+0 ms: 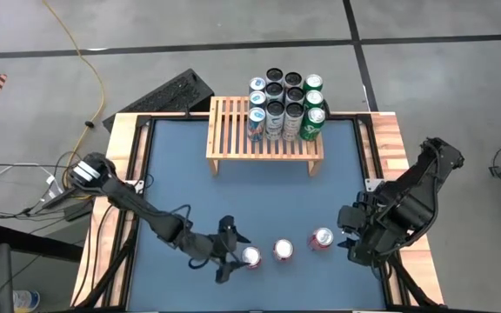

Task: Place canned beverage on shelf
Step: Put the left red soda can on the shelf

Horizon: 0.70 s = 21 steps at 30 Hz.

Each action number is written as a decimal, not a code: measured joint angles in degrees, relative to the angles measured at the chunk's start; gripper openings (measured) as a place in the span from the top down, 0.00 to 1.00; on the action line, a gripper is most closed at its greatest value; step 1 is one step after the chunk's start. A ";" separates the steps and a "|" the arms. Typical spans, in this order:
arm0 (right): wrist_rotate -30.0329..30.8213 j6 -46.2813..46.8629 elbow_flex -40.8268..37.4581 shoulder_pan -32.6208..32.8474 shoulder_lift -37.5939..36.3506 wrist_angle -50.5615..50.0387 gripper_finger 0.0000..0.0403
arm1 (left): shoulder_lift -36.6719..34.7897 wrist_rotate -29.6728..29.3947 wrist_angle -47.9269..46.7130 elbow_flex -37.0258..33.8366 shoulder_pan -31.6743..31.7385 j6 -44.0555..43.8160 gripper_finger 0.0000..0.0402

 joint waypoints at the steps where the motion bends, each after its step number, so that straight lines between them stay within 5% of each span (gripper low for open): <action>1: 0.01 0.00 0.00 0.00 0.00 0.00 0.25 | 1.17 -0.79 0.01 1.22 -0.32 -0.08 0.26; 9: 0.23 -0.11 -2.00 0.43 -0.04 2.36 0.25 | 7.12 -5.54 -8.25 11.17 -1.48 2.31 0.26; 21: -0.03 1.20 -6.52 2.10 0.00 7.28 0.25 | 7.01 -6.23 -22.18 11.66 -1.76 -3.66 0.26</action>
